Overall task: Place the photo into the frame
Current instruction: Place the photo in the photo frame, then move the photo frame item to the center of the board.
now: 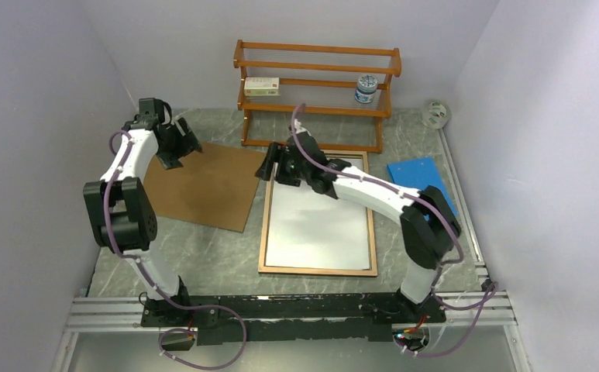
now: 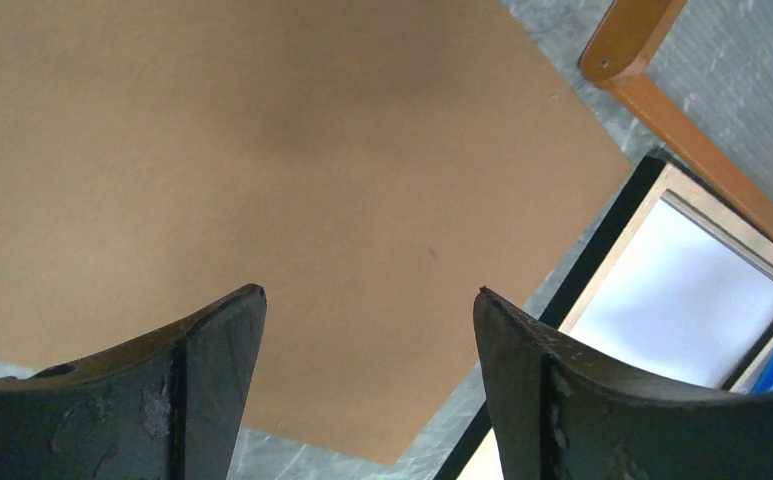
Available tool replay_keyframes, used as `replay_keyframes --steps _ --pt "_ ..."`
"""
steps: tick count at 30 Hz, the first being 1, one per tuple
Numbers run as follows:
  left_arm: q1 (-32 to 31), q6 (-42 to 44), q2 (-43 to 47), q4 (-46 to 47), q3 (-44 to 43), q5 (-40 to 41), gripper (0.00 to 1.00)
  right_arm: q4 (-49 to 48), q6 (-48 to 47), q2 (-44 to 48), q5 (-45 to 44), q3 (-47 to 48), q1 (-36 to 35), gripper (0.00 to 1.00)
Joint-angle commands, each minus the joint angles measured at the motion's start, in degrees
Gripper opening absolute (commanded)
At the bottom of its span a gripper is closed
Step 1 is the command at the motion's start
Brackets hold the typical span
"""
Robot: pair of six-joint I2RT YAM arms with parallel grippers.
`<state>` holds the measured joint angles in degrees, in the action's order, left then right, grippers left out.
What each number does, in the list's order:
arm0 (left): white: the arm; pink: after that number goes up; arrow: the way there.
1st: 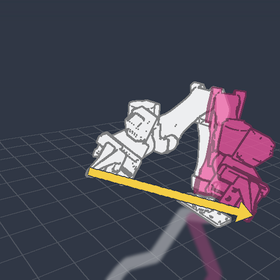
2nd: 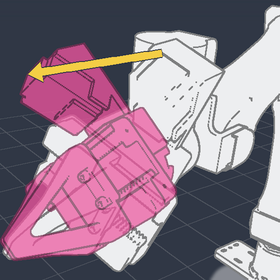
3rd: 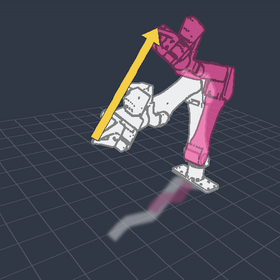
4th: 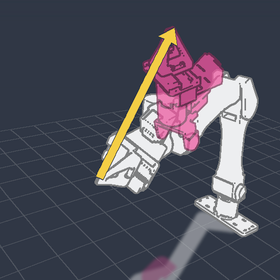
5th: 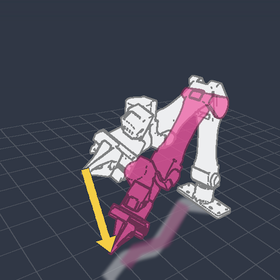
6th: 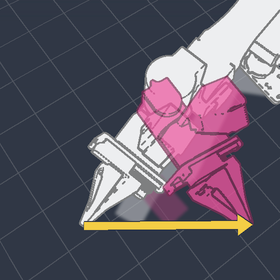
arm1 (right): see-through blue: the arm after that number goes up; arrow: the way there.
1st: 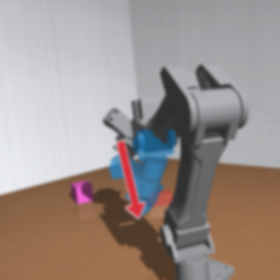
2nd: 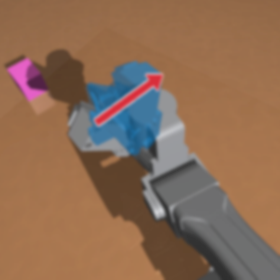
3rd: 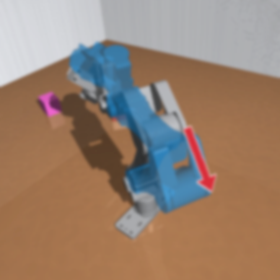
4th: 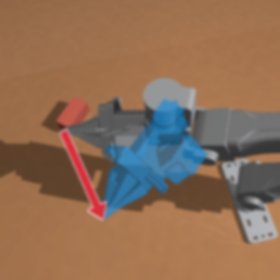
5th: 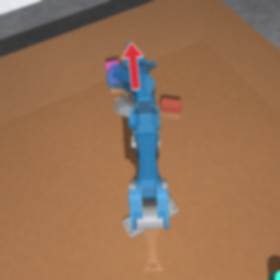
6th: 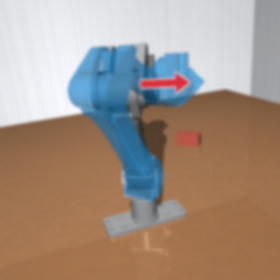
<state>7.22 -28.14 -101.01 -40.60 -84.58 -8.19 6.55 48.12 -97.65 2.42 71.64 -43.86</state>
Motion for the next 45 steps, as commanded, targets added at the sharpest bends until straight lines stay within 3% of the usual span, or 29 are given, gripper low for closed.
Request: replay_keyframes --steps 1,5,8,14,18,25,37,45 --pt "0.39 -0.03 -6.51 2.53 -6.34 -6.30 0.81 1.26 -6.95 -7.40 3.61 11.07 -0.16 0.71" --pt "0.69 -0.97 -14.12 10.40 -13.59 -14.57 0.80 3.80 -9.62 -12.56 5.31 16.61 -0.18 0.69" --pt "0.62 -5.65 -21.20 17.29 -18.00 -19.63 0.68 4.76 -11.26 -13.75 6.10 17.28 -0.18 0.68" --pt "-0.53 -11.97 -32.13 22.16 -27.13 -19.98 0.55 8.91 -14.65 -14.96 3.71 19.48 -0.10 0.68" --pt "-2.13 -11.69 -37.05 20.86 -32.32 -17.63 0.53 10.28 -16.08 -15.64 2.92 20.88 0.13 0.68" --pt "-3.40 -10.07 -43.24 8.57 -38.88 -10.91 0.50 12.64 -17.92 -15.24 -0.66 20.90 0.44 0.68" --pt "-4.06 4.11 -39.19 -9.46 -31.41 -3.09 0.49 14.58 -18.88 -13.88 -4.22 19.95 0.53 0.68" --pt "-4.43 10.05 -31.08 -7.79 -17.42 -6.71 0.47 14.18 -17.82 -15.60 -2.74 19.99 0.52 0.68"
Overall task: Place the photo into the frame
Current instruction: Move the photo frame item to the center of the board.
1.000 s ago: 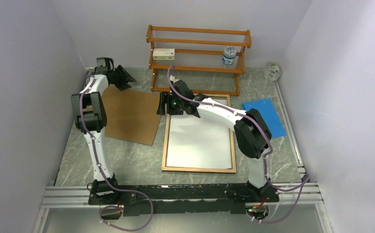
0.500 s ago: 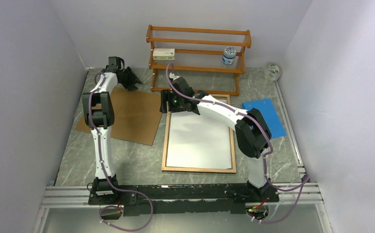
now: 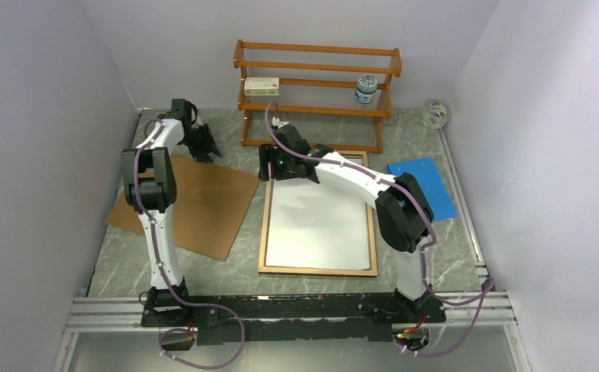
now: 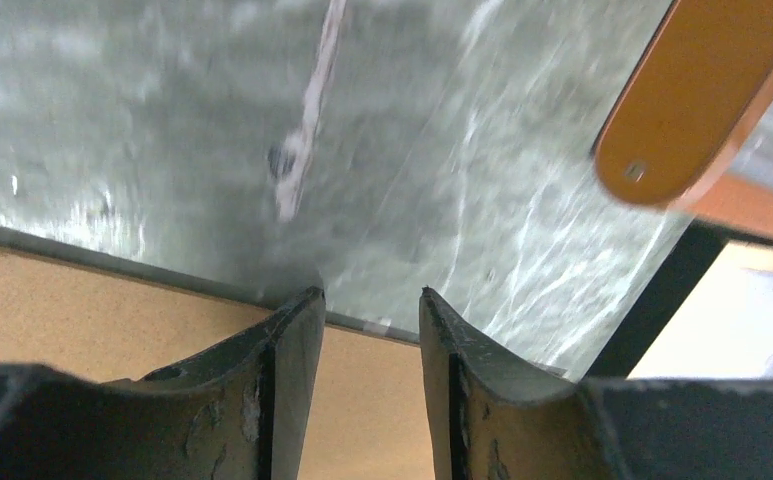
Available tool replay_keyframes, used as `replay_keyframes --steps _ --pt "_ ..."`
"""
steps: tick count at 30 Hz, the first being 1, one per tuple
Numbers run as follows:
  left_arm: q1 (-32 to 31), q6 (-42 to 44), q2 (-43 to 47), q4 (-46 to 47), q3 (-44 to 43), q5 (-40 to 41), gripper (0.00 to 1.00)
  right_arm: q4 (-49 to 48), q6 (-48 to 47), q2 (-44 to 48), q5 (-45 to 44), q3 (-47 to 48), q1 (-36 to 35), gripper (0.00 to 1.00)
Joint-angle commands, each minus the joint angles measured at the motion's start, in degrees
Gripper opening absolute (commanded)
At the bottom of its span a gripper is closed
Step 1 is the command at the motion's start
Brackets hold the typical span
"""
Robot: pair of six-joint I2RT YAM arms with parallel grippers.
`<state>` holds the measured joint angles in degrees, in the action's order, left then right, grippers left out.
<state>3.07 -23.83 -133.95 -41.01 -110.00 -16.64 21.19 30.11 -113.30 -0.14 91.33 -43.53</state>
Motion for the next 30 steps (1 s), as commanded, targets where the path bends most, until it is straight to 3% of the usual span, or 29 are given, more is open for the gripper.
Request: replay_keyframes --steps 1,6,12,19,30 --pt "-0.32 6.06 3.25 -6.88 9.44 0.79 0.47 -0.45 0.12 -0.33 -0.10 0.52 0.15 0.68" --pt "-0.28 4.36 11.71 -6.27 14.18 -1.71 0.53 0.06 -1.13 -2.45 3.90 3.46 0.19 0.68" --pt "0.83 -7.09 24.08 -9.21 19.19 7.15 0.72 0.80 -2.32 -6.89 8.67 8.90 -0.10 0.68" --pt "8.35 -17.91 39.82 -8.06 40.26 12.54 0.84 4.07 -3.82 -14.08 10.57 17.91 -1.15 0.69" --pt "20.25 -25.76 53.41 -8.71 59.91 19.78 0.92 7.70 -6.59 -22.91 11.12 26.75 -3.68 0.73"
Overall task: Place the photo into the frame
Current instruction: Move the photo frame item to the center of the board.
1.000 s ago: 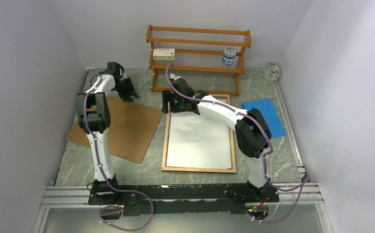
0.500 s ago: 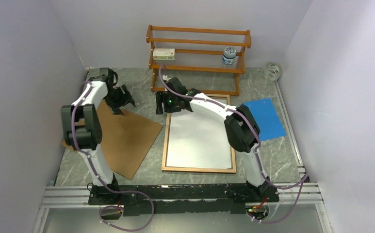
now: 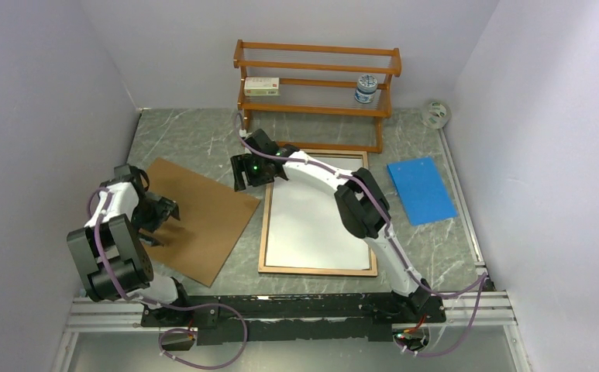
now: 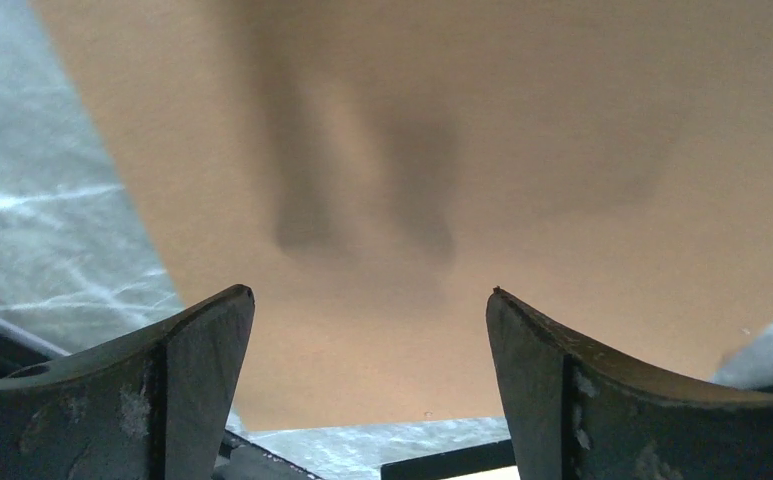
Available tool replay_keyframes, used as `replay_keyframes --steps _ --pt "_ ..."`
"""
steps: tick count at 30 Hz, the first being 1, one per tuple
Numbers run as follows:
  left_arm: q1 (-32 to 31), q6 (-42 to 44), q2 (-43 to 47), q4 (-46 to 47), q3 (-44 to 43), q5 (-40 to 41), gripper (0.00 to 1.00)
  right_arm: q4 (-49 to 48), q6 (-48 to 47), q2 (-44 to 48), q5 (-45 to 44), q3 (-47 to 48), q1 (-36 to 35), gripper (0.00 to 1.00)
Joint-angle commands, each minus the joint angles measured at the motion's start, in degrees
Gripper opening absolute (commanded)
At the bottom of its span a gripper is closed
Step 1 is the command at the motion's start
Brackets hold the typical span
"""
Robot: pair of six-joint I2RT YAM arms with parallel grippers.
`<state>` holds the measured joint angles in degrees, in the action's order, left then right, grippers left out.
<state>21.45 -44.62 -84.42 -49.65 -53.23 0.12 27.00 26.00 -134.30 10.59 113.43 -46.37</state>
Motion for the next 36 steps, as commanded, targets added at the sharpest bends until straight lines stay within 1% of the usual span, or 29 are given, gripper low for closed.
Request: replay_keyframes --steps 1,7,12,16,18,21,24,28,30,32,36 --pt "2.23 -5.70 4.39 -0.03 4.09 3.58 0.92 2.05 -2.78 -2.60 0.42 5.18 -0.91 0.74" --pt "3.07 -9.55 6.28 -0.40 8.39 7.27 0.94 1.82 -4.33 -5.35 0.21 5.78 -0.91 0.82" --pt "3.07 -13.54 6.73 -1.27 11.28 10.78 0.94 2.65 -4.75 -7.71 1.06 7.20 -0.87 0.83" --pt "3.16 -15.06 6.51 -3.03 10.91 14.34 0.94 2.84 -5.03 -8.61 1.81 7.31 -0.91 0.83" --pt "3.29 -14.41 6.34 -2.38 10.91 14.34 0.94 2.96 -5.21 -9.00 2.29 7.21 -0.92 0.83" --pt "3.94 -12.58 5.83 2.05 13.35 9.43 0.94 3.08 -6.00 -9.67 3.46 7.40 -0.89 0.84" --pt "4.34 -12.36 3.82 4.96 15.32 7.06 0.94 3.17 -6.82 -9.82 5.56 7.42 -1.00 0.84" --pt "5.18 -11.11 2.43 7.67 17.13 4.01 0.94 2.71 -7.62 -9.72 10.44 6.89 -1.18 0.84" --pt "5.49 -10.60 3.21 10.73 18.94 1.25 0.94 2.91 -7.54 -9.99 13.80 7.25 -1.26 0.82" --pt "5.69 -10.00 4.06 14.37 20.69 -1.97 0.91 3.04 -7.27 -10.26 18.36 7.66 -1.27 0.79" --pt "5.71 -9.00 3.05 17.35 21.52 -6.22 0.88 4.87 -6.05 -11.14 25.32 9.96 -1.34 0.72"
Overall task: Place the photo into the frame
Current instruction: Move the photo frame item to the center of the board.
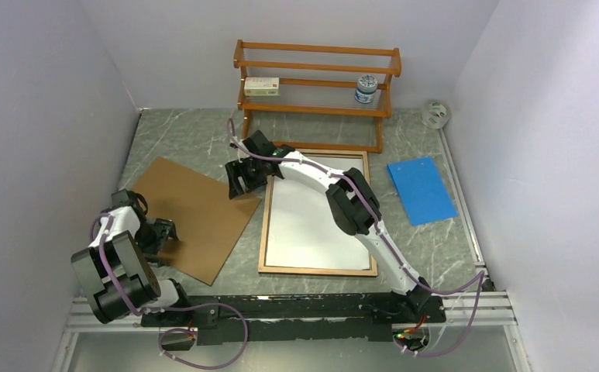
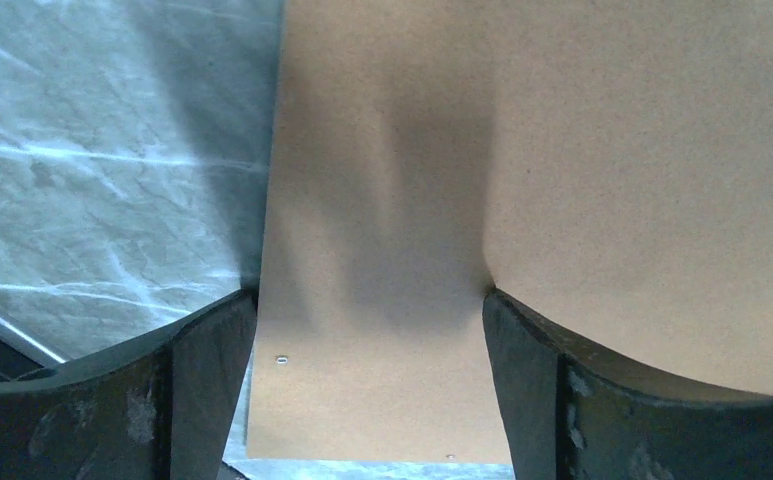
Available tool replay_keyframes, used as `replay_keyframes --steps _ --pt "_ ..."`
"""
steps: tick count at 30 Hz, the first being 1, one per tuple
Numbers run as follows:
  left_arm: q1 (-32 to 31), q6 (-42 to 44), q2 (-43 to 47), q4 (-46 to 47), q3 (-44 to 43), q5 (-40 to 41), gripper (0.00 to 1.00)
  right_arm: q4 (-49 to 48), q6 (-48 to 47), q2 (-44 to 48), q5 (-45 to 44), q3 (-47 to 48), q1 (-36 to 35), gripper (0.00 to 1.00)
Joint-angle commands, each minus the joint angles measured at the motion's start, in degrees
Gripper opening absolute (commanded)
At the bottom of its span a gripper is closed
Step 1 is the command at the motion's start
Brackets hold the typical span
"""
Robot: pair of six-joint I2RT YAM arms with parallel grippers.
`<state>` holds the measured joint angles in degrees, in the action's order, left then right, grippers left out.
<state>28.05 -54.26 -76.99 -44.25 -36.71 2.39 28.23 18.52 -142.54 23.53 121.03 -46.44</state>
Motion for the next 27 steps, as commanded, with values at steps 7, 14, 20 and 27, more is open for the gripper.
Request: replay_keyframes --steps 7,14,20,27 --pt "-0.89 1.69 -9.38 14.66 4.60 -13.89 0.84 -0.10 5.28 2.35 18.02 0.97 -1.22 0.63" --pt "-0.85 2.83 -9.99 15.30 4.40 -15.83 0.83 -5.03 7.43 9.08 19.48 -2.75 -1.13 0.60" --pt "-0.89 5.07 -7.34 14.61 3.49 -17.24 0.83 -7.85 7.93 12.93 19.49 -7.01 -0.94 0.59" --pt "-0.93 11.03 -7.75 17.75 2.60 -26.59 0.83 -7.68 6.57 17.16 15.09 -13.46 -0.64 0.58"
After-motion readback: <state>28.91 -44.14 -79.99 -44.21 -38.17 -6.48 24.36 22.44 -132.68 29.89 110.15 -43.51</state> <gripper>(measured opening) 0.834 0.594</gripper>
